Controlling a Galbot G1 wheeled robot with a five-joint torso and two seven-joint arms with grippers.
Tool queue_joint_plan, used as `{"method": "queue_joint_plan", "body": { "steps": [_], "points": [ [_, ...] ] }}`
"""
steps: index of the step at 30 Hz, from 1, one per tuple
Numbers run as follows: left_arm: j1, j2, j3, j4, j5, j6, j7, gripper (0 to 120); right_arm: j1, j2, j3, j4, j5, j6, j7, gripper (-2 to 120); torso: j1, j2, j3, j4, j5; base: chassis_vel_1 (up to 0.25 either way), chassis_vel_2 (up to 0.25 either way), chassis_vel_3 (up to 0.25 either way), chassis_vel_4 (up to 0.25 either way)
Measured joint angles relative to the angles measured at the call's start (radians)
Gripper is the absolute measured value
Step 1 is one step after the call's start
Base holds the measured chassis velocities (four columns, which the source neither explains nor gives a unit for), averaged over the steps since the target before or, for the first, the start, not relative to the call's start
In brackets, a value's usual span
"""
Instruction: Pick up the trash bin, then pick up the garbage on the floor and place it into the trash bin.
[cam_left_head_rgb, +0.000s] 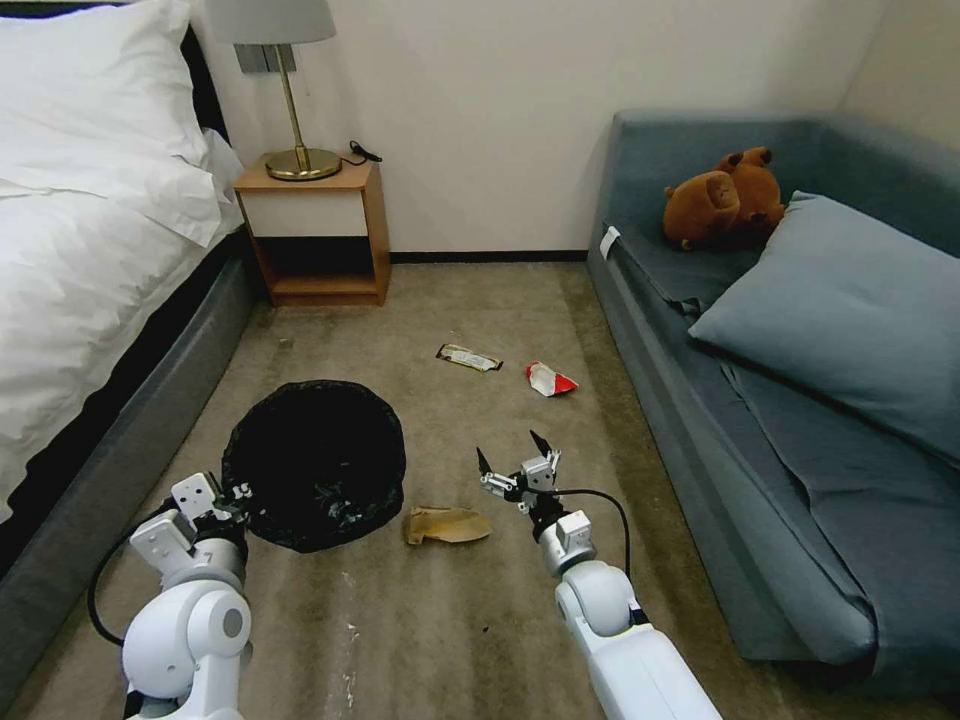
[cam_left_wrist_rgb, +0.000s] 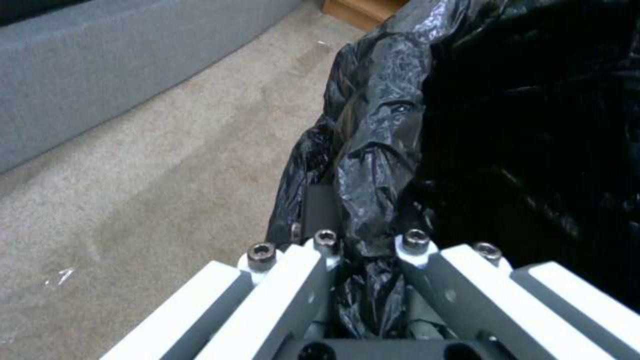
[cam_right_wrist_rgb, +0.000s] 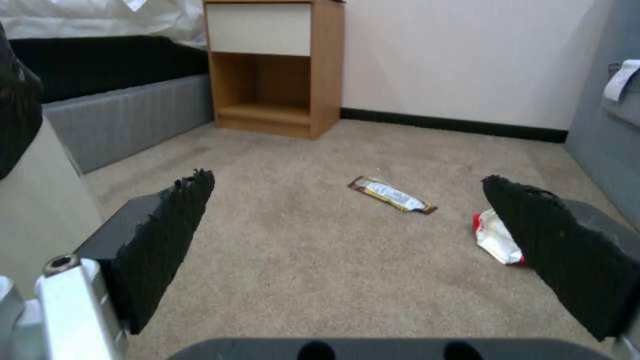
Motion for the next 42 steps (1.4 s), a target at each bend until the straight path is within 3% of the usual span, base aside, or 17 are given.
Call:
{"method": "queue_joint_plan", "body": {
  "steps": [12, 17, 25, 29, 32, 42],
  "points": [
    [0.002, -0.002, -0.003, -0.009, -0.004, -0.032, -0.003, 1, 0.106, -0.081, -0.103, -0.092, -0.053, 0.028, -0.100, 100, 0.000, 0.000, 0.000, 0.0001, 0.0000, 0.000, 0.000, 0.000, 0.000],
    [0.020, -0.012, -0.016, -0.025, -0.006, -0.047, -0.011, 1, 0.199, -0.107, -0.198, -0.236, -0.103, 0.075, -0.173, 100, 0.000, 0.000, 0.000, 0.0002, -0.0001, 0.000, 0.000, 0.000, 0.000],
    [0.023, -0.026, -0.027, -0.038, -0.003, -0.047, -0.013, 1, 0.307, -0.088, -0.259, -0.404, -0.129, 0.133, -0.242, 100, 0.000, 0.000, 0.000, 0.0001, 0.0001, 0.000, 0.000, 0.000, 0.000],
    [0.024, -0.046, -0.030, -0.039, 0.031, -0.043, -0.013, 1, 0.390, -0.078, -0.295, -0.501, -0.154, 0.150, -0.321, 100, 0.000, 0.000, 0.000, 0.0001, 0.0000, 0.000, 0.000, 0.000, 0.000],
    [0.022, -0.060, -0.032, -0.032, 0.041, -0.043, -0.014, 1, 0.443, -0.065, -0.304, -0.581, -0.188, 0.154, -0.439, 100, 0.000, 0.000, 0.000, 0.0000, 0.0000, 0.000, 0.000, 0.000, 0.000],
    [0.016, -0.064, -0.036, -0.015, 0.105, -0.064, -0.014, 1, 0.521, -0.009, -0.282, -0.792, -0.273, 0.214, -0.571, 100, 0.000, 0.000, 0.000, 0.0002, 0.0000, 0.000, 0.000, 0.000, 0.000]
  ]
}}
